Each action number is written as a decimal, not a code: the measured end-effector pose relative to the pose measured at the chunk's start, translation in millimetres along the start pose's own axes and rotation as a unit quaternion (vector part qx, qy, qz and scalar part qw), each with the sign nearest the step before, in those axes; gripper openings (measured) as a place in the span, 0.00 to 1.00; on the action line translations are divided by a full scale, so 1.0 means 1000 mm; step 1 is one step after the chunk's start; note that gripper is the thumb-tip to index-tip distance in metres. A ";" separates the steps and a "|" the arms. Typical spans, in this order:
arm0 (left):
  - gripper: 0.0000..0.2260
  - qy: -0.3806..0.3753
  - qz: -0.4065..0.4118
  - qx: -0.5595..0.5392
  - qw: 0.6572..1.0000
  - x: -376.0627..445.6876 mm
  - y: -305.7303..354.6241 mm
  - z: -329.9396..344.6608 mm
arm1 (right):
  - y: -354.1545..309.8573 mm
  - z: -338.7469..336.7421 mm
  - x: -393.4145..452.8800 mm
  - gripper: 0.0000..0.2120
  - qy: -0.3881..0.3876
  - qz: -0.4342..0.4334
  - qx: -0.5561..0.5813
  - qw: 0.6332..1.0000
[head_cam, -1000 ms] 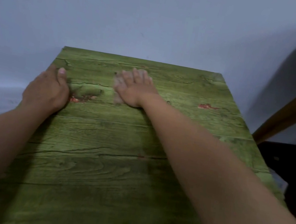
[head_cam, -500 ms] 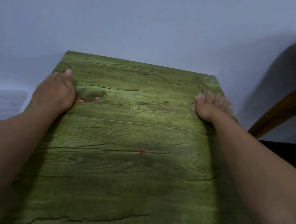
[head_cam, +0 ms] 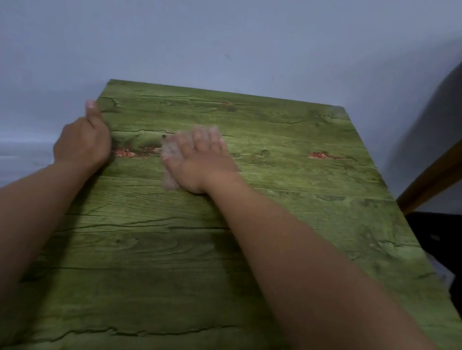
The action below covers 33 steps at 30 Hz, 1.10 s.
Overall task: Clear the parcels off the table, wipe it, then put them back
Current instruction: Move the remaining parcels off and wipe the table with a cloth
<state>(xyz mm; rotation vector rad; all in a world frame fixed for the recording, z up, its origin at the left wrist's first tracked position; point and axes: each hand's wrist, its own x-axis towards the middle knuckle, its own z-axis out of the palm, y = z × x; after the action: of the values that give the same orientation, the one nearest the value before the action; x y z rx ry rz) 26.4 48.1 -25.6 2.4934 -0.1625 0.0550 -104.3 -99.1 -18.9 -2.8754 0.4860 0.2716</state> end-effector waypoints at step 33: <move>0.19 -0.134 0.194 0.162 0.958 -0.069 -0.016 -0.028 | -0.037 0.029 -0.091 0.32 -0.015 -0.020 -0.004 1.000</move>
<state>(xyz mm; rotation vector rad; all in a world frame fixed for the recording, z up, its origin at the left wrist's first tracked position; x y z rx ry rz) -39.5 84.6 -18.5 2.7479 -0.8146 -0.1037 -180.8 -30.7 -20.9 -2.8805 0.4211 0.3091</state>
